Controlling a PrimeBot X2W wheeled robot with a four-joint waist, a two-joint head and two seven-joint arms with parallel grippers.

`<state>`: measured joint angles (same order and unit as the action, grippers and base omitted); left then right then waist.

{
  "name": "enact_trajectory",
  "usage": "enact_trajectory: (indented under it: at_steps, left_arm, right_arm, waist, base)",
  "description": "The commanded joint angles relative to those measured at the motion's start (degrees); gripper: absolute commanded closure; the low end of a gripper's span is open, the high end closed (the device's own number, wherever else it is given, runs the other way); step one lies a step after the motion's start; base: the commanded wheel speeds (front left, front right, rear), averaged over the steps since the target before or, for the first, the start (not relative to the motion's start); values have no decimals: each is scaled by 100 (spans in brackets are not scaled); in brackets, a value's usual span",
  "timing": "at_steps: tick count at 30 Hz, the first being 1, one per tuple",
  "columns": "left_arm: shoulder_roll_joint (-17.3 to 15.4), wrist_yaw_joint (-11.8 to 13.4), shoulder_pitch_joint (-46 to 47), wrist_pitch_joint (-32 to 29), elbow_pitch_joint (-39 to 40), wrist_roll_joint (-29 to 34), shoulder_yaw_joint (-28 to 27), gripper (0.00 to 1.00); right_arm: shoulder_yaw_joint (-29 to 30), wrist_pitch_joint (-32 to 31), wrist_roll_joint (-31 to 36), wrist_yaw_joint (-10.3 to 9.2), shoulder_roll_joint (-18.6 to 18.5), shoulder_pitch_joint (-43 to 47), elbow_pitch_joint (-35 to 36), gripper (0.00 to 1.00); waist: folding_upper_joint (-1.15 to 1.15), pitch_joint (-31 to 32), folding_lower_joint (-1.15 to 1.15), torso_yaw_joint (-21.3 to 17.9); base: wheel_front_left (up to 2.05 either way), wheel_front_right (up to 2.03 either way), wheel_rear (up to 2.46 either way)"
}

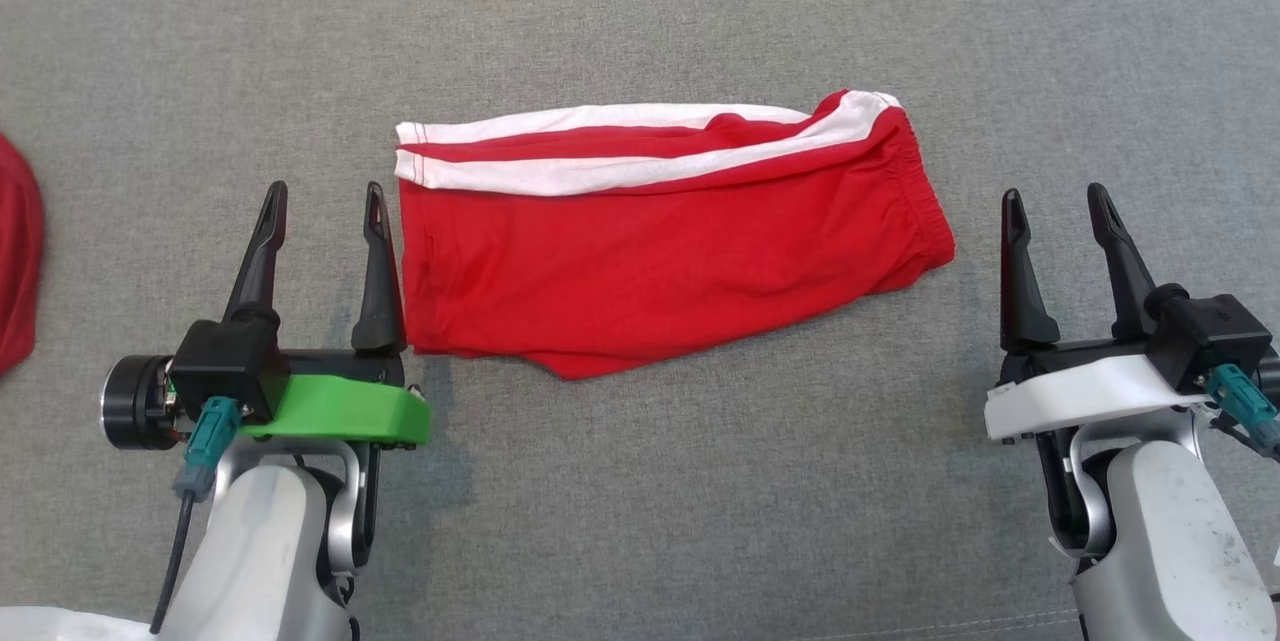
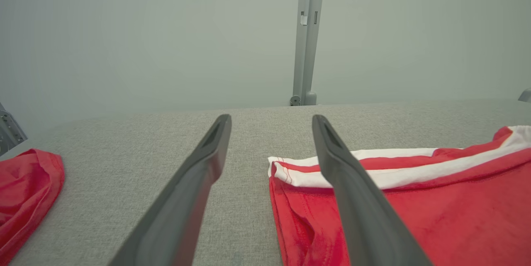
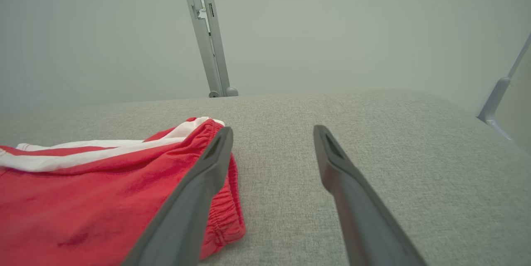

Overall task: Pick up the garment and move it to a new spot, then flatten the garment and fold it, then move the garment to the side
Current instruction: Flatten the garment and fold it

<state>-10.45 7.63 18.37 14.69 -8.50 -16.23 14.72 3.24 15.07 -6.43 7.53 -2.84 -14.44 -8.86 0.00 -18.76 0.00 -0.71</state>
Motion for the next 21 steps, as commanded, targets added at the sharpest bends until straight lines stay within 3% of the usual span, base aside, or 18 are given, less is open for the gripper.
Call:
enact_trajectory:
  at_steps: [1, 6, 14, 21]
  left_arm:
    - [-19, 27, 54, 30, -26, 29, -31, 0]
    - [42, -19, 106, 41, -80, -4, -23, 0]
    - [192, -19, 145, 52, -126, -44, -60, 0]
    - [288, -53, 150, 54, -108, 32, -100, 0]
  right_arm:
    - [19, 30, -8, -8, -15, -53, -41, 0]
    - [73, 21, -105, -8, -31, -219, -275, 0]
    - [-470, -295, -600, -8, -188, -802, -1241, 0]
    - [-705, -706, -1314, -7, -572, -1228, -1904, 0]
  waist:
    - [0, -6, 0, 7]
    - [0, -60, 0, 86]
    - [0, -223, 0, 319]
    - [0, -347, 0, 441]
  base:
    - [0, 0, 0]
    - [0, 0, 0]
    - [0, 0, 0]
    - [0, 0, 0]
